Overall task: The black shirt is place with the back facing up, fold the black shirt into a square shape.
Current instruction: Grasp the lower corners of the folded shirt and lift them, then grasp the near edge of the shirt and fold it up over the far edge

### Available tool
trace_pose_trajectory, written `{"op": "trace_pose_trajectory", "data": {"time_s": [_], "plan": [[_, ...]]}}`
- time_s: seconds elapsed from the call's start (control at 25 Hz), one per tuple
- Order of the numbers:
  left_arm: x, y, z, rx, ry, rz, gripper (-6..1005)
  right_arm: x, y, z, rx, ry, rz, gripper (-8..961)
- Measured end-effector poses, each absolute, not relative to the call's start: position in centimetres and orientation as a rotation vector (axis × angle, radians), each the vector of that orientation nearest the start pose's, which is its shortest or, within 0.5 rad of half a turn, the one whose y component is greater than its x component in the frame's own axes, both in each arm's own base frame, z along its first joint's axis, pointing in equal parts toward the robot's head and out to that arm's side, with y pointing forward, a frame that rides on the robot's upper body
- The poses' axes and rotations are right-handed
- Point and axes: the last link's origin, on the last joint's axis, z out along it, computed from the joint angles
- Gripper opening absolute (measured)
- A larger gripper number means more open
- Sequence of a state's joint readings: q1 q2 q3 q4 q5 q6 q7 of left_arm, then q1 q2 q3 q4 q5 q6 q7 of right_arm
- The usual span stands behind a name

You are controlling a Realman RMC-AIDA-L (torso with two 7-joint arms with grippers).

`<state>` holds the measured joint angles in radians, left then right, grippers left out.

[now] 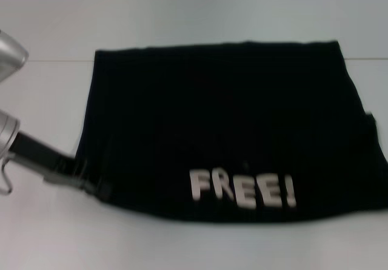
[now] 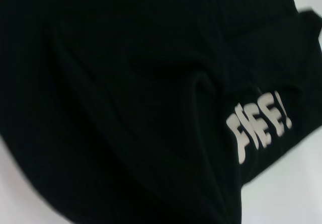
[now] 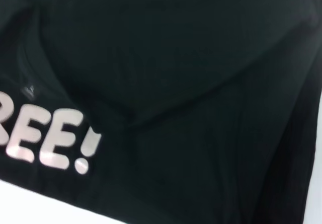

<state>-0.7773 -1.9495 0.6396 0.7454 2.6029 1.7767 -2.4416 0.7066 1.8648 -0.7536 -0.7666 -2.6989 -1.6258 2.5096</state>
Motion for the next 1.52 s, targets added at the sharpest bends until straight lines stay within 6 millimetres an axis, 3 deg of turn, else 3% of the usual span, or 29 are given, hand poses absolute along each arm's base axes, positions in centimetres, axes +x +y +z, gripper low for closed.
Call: {"op": "trace_pose_trajectory", "data": {"time_s": [0.28, 0.44, 0.56, 0.76, 0.92, 1.08, 1.12, 1.16, 1.24, 1.52], "plan": [[-25.4, 30.6, 4.6, -2.702, -1.922, 0.350, 31, 31.8, 30.1, 8.7, -2.322, 1.899, -0.577, 43], [-25.9, 29.4, 3.8, -2.715, -1.943, 0.454, 31, 32.5, 29.3, 9.0, -2.317, 1.927, -0.554, 47], [-25.7, 29.7, 3.8, -2.725, -1.928, 0.407, 31, 32.1, 29.5, 9.4, -2.368, 1.907, -0.437, 50], [-24.5, 31.3, 6.0, -2.744, -1.875, 0.113, 31, 30.1, 31.0, 11.2, -2.478, 1.796, -0.101, 55], [-24.4, 33.4, 9.1, -2.634, -1.859, -0.203, 31, 29.5, 32.5, 13.4, -2.436, 1.704, 0.150, 59], [-24.5, 35.3, 10.8, -2.501, -1.850, -0.333, 31, 29.2, 34.2, 15.2, -2.347, 1.616, 0.343, 63], [-24.5, 35.3, 10.8, -2.501, -1.850, -0.333, 31, 29.1, 34.7, 15.6, -2.315, 1.595, 0.382, 64], [-24.5, 37.1, 10.7, -2.403, -1.841, -0.351, 31, 29.1, 35.4, 15.9, -2.281, 1.575, 0.408, 65], [-24.6, 38.4, 10.2, -2.344, -1.832, -0.348, 31, 29.3, 36.8, 15.9, -2.208, 1.546, 0.447, 67], [-26.0, 41.7, 6.0, -2.127, -1.805, -0.190, 32, 30.5, 41.3, 10.6, -2.033, 1.509, 0.364, 74]]}}
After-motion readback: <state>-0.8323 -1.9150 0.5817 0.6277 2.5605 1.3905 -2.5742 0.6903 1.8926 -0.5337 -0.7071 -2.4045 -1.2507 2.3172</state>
